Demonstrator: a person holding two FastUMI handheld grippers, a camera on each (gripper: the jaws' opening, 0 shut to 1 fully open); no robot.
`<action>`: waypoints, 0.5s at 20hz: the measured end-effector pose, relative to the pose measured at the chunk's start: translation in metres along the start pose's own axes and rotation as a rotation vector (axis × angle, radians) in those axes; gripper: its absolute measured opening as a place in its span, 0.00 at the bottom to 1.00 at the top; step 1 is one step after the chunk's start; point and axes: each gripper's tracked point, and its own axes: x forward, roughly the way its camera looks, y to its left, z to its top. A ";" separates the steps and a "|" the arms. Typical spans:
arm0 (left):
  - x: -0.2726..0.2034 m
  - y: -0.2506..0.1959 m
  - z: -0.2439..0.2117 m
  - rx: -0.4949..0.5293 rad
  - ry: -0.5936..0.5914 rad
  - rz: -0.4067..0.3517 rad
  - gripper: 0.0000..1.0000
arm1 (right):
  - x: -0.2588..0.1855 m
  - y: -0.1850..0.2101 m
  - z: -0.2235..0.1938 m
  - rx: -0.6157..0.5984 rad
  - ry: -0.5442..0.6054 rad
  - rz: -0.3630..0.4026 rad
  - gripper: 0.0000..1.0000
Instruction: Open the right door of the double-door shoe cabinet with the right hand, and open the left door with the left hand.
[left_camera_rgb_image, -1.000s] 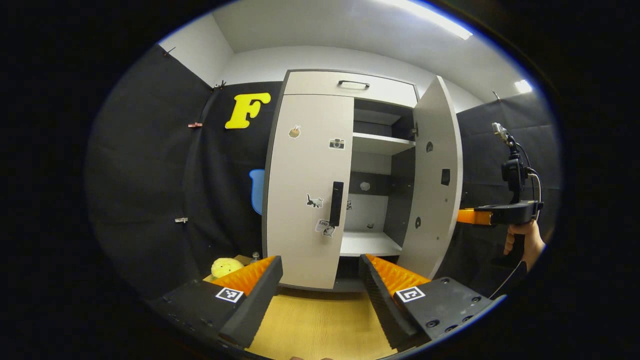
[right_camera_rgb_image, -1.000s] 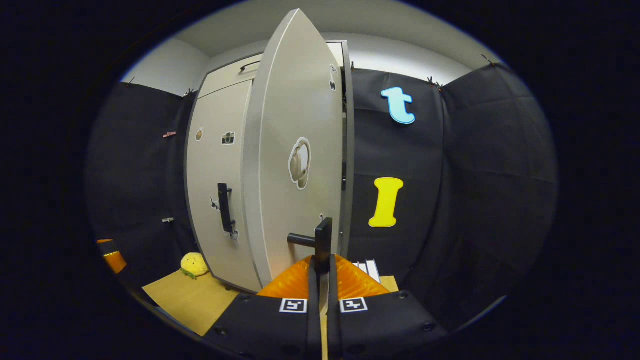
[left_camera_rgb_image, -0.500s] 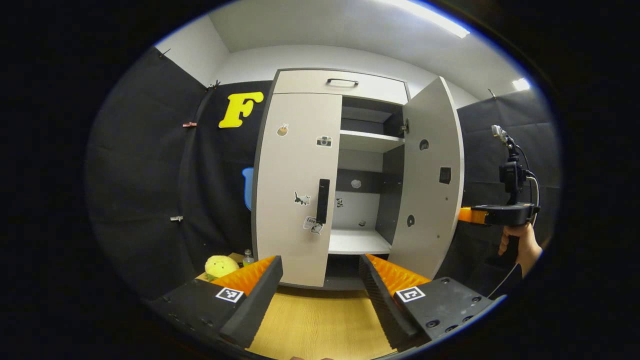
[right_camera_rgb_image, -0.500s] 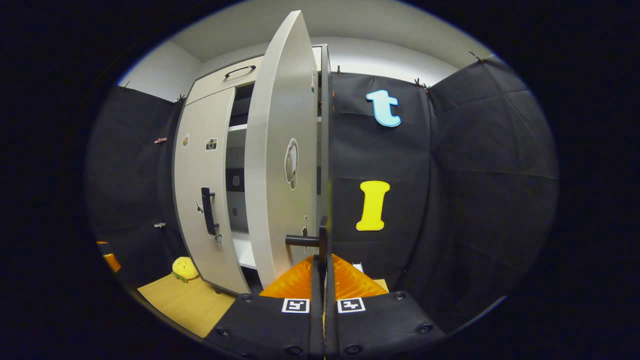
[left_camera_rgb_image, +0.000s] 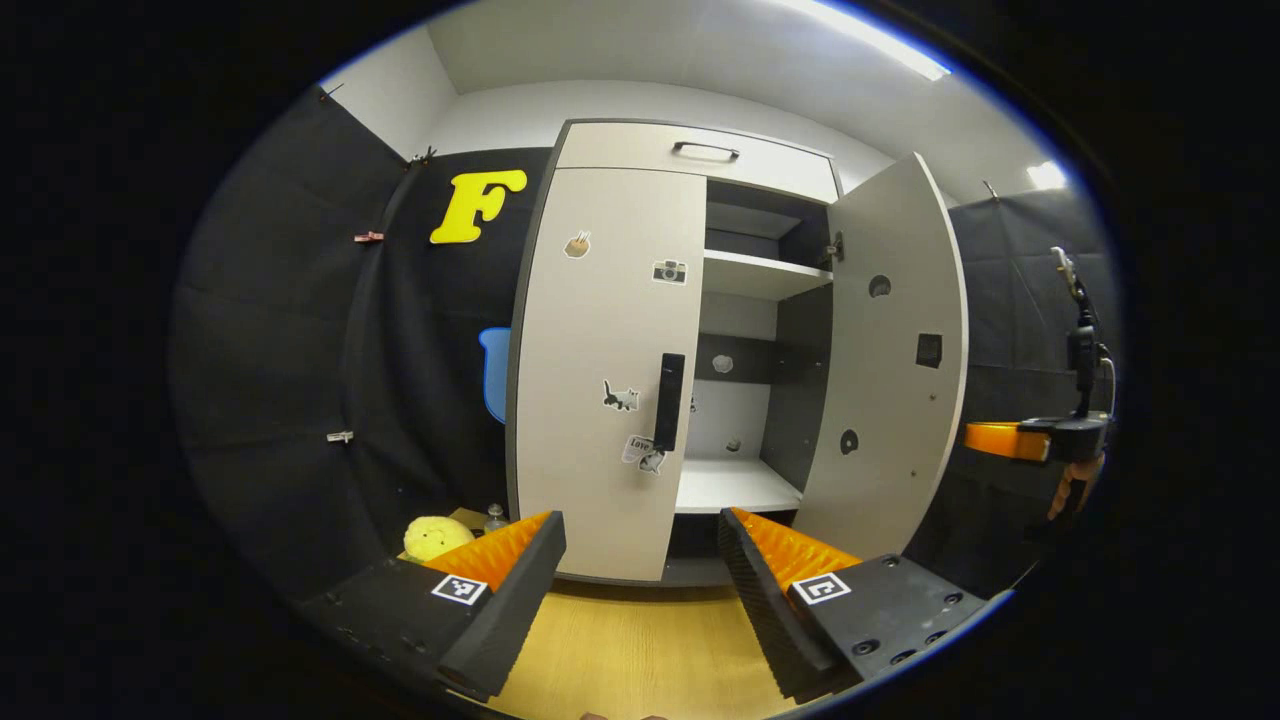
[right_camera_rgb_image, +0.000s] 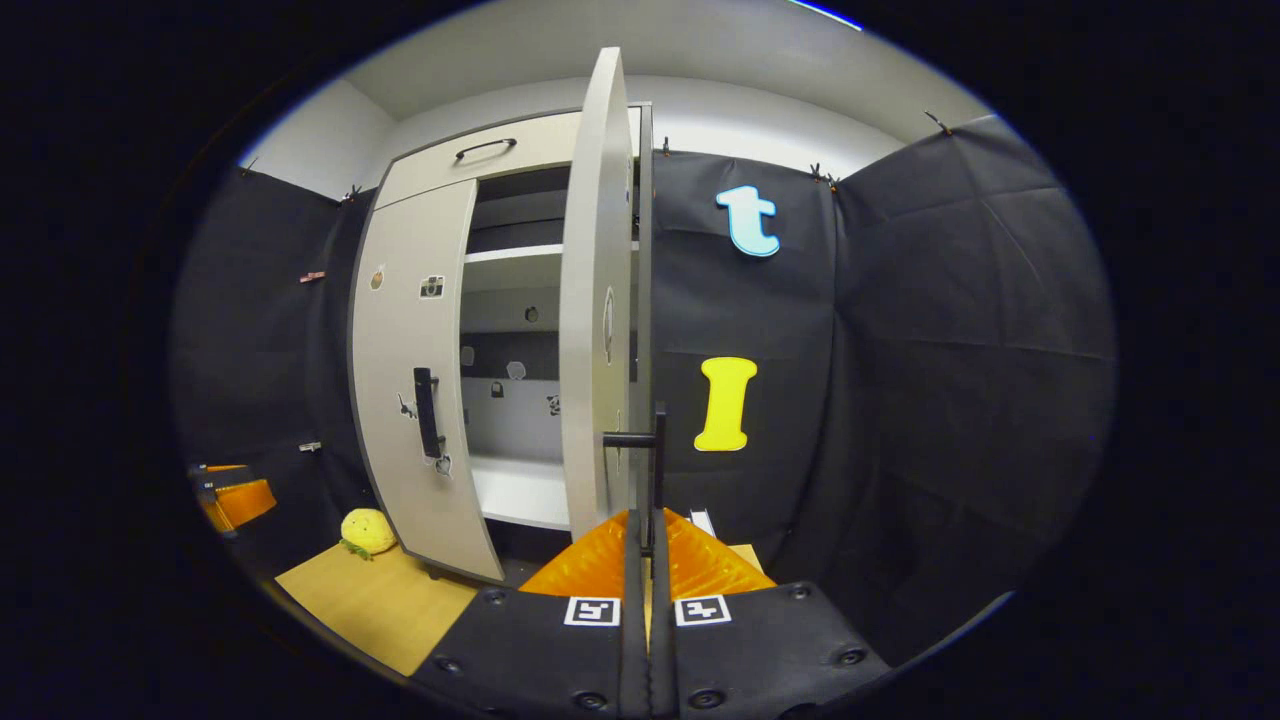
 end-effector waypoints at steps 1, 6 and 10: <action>0.005 0.007 0.001 0.002 0.001 -0.007 0.95 | -0.004 0.001 0.000 0.004 -0.004 -0.013 0.05; 0.031 0.034 -0.003 -0.008 0.011 -0.069 0.95 | -0.017 0.028 -0.008 0.047 0.010 -0.022 0.05; 0.046 0.048 -0.004 -0.009 0.017 -0.131 0.95 | -0.024 0.064 -0.024 0.100 0.030 -0.043 0.10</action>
